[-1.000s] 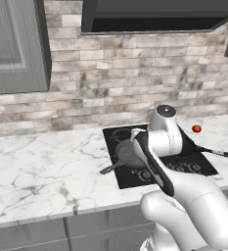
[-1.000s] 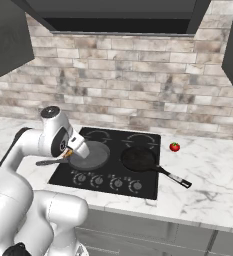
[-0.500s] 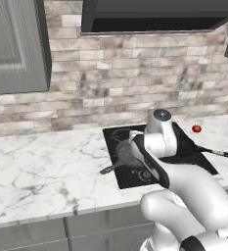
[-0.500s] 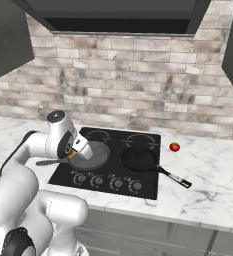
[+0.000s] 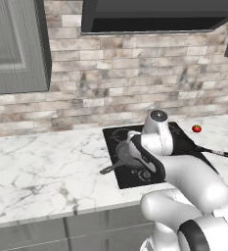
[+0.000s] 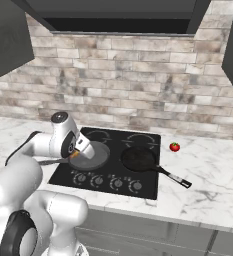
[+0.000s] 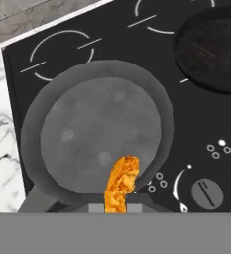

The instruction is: Place both pans onto different burners. Then place the tomato and the shrimp on different pans.

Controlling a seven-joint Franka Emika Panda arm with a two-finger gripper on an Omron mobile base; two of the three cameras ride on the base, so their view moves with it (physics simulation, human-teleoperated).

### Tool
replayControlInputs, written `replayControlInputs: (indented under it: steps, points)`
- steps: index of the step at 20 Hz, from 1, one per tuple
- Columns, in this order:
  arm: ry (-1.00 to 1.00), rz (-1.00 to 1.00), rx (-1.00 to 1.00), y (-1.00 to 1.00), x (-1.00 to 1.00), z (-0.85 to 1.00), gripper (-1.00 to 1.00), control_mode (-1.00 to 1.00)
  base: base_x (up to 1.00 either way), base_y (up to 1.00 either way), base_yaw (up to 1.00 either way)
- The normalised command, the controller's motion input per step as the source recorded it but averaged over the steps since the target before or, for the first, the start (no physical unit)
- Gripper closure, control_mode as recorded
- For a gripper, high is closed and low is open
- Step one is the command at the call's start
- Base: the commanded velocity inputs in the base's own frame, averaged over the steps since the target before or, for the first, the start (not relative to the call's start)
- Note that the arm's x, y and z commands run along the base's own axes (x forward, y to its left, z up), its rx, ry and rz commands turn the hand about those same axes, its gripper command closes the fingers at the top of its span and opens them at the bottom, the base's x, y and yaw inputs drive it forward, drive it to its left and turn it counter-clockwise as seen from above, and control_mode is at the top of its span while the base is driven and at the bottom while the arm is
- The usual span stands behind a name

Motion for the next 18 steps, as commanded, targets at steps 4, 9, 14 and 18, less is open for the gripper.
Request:
replayControlInputs:
  steps: [4,9,14,18]
  points:
    - [0.00,0.00,0.00,0.01,0.13,-0.25,1.00,-1.00,0.00,0.00,0.00]
    - [0.00,0.00,0.00,0.00,0.15,-0.26,1.00,-1.00,0.00,0.00,0.00]
    - [0.00,0.00,0.00,0.01,0.18,-0.25,1.00,-1.00,0.00,0.00,0.00]
    - [0.00,0.00,0.00,0.00,0.21,-0.23,1.00,-1.00,0.00,0.00,0.00]
